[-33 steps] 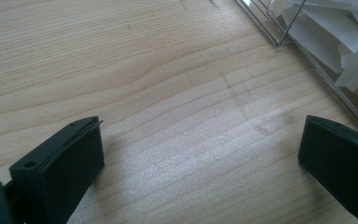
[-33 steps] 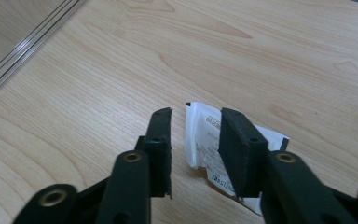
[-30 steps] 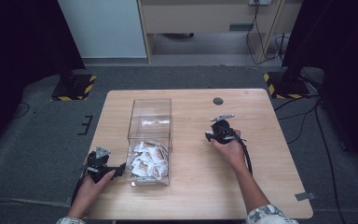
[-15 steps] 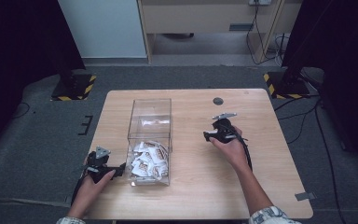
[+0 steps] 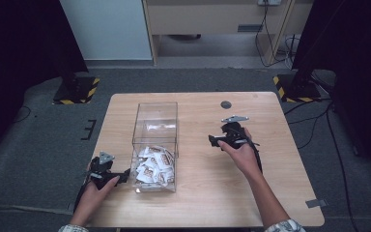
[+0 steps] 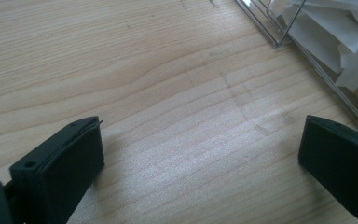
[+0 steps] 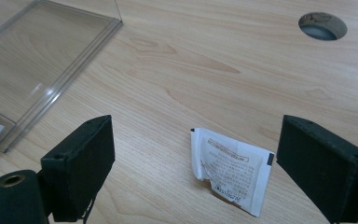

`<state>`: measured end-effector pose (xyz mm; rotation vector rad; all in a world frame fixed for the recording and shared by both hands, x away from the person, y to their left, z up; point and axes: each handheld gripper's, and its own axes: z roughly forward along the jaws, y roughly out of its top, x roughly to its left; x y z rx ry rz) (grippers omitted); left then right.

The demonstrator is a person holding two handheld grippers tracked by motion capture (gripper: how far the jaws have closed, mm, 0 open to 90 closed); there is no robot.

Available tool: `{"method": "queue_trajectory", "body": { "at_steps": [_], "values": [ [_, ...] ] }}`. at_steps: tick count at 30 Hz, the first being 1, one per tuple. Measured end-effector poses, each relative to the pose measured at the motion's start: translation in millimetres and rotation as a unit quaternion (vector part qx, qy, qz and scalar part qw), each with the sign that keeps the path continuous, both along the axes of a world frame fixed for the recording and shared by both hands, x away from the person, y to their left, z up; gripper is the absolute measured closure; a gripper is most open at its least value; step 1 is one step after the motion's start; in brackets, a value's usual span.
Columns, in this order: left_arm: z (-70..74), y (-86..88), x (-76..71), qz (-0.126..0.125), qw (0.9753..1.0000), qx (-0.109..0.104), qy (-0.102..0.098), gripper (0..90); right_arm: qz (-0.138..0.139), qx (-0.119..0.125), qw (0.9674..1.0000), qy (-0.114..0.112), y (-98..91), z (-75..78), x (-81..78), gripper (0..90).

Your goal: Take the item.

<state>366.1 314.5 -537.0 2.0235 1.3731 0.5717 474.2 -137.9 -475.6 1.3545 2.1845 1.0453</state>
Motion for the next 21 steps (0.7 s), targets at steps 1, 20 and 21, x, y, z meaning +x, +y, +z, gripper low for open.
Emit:
{"method": "queue_trajectory", "body": {
  "at_steps": [1,20,21],
  "values": [
    [0.0,0.0,0.0,0.0,1.0,0.0,0.0,0.0,-0.001,0.003,1.0,0.0,0.0,1.4,-0.9,9.6],
    [0.0,0.1,-0.3,-0.001,1.0,0.0,0.0,0.0,0.007,0.021,0.9991,-0.036,-21.5,29.3,-29.4,7.6],
    [0.0,0.0,-0.3,-0.001,1.0,0.0,0.0,0.0,0.005,0.02,0.9991,-0.037,-23.7,29.6,-31.5,7.5]
  ]
}}
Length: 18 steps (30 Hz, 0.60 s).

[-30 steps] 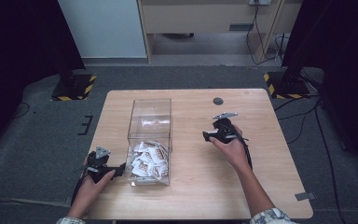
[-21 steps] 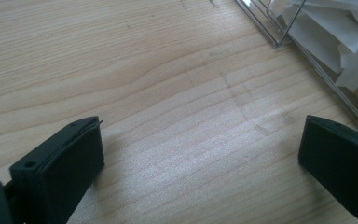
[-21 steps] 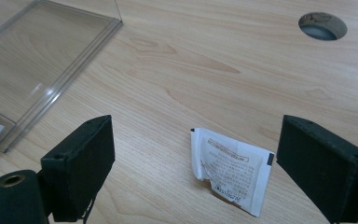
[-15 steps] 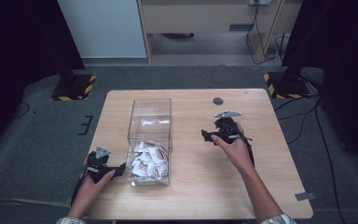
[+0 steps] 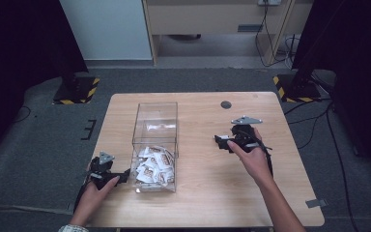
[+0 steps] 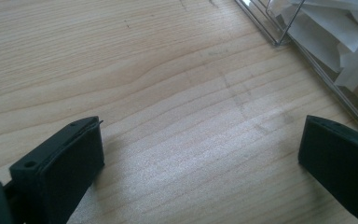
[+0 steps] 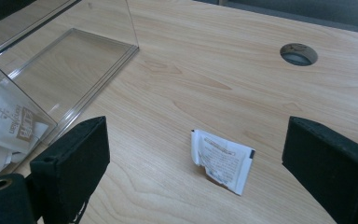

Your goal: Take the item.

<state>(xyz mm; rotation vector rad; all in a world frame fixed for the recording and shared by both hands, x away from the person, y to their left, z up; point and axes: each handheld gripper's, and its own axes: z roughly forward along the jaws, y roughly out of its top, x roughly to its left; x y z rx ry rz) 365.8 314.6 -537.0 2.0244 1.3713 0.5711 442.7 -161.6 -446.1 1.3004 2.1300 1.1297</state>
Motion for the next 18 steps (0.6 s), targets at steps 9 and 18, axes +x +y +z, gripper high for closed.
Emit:
{"method": "queue_trajectory", "body": {
  "at_steps": [9,18],
  "values": [
    [0.0,0.0,-0.1,0.0,1.0,0.0,0.0,0.0,-0.01,-0.006,0.9999,-0.007,-16.5,-7.0,-18.7,7.5],
    [0.0,0.0,-0.3,0.0,1.0,0.0,0.0,0.0,-0.013,-0.022,0.9996,0.008,-28.3,-27.8,-41.3,7.6]
  ]
}}
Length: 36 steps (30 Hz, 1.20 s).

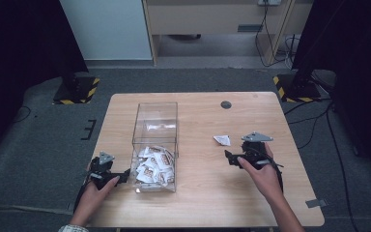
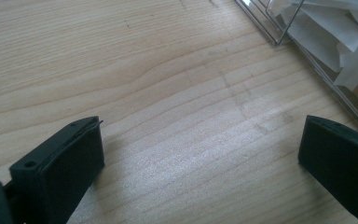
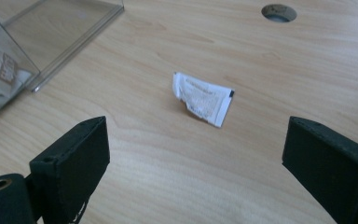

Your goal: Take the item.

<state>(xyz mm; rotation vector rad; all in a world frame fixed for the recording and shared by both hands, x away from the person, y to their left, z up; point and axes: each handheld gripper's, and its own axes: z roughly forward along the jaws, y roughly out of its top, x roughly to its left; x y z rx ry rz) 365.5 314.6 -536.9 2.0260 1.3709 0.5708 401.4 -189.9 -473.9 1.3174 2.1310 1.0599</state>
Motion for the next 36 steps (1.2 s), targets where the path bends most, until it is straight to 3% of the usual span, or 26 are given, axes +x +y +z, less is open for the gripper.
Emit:
{"method": "queue_trajectory", "body": {
  "at_steps": [7,14,23,30,36],
  "values": [
    [0.0,0.0,0.0,0.0,1.0,0.0,0.0,0.0,0.002,0.005,0.9999,0.01,-2.5,-14.9,-14.5,7.4],
    [0.0,-0.1,0.0,0.0,1.0,-0.001,0.0,0.0,0.007,0.004,0.9995,0.031,-4.8,-41.0,-28.6,7.4],
    [0.0,-0.1,0.0,0.0,1.0,-0.001,0.0,0.0,0.018,-0.031,0.9972,0.065,5.6,-57.0,-33.2,5.7],
    [0.0,-0.1,0.0,0.0,1.0,-0.001,0.0,0.0,0.012,-0.043,0.9981,0.041,14.3,-65.1,-36.1,2.1],
    [0.0,-0.1,0.0,0.0,1.0,-0.001,0.0,0.0,0.016,-0.044,0.9981,0.041,14.7,-65.1,-38.3,2.0]
  ]
}}
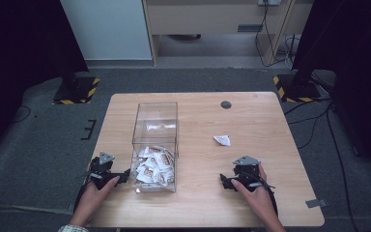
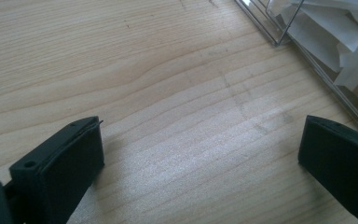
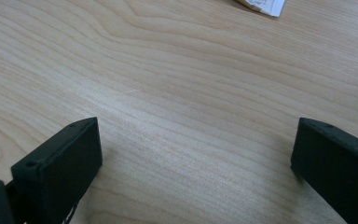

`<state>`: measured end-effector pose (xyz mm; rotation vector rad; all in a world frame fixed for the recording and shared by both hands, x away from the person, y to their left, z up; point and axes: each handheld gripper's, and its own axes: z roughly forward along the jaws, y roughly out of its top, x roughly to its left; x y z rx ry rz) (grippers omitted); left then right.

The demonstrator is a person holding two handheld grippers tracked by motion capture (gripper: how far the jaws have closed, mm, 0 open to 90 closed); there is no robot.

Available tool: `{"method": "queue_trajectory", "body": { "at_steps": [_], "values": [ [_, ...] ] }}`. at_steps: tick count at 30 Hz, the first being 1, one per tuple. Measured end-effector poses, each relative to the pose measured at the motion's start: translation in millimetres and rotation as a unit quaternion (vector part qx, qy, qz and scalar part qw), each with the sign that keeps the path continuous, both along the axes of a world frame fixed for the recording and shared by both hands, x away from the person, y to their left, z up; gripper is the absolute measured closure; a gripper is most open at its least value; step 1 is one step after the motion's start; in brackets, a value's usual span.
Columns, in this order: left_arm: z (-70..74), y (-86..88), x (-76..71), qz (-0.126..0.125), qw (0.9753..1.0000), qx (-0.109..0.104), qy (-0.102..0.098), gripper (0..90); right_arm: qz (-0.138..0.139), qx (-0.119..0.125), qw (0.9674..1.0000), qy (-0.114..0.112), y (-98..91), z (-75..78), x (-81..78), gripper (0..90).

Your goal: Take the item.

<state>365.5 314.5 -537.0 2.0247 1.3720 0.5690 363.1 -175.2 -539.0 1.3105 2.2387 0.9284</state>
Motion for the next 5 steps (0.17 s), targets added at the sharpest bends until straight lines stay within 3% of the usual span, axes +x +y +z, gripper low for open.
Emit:
{"method": "queue_trajectory", "body": {
  "at_steps": [5],
  "values": [
    [0.1,0.1,0.1,0.0,1.0,0.0,0.0,0.0,0.005,0.001,1.0,0.002,-1.0,0.1,-0.1,1.9]
  ]
}}
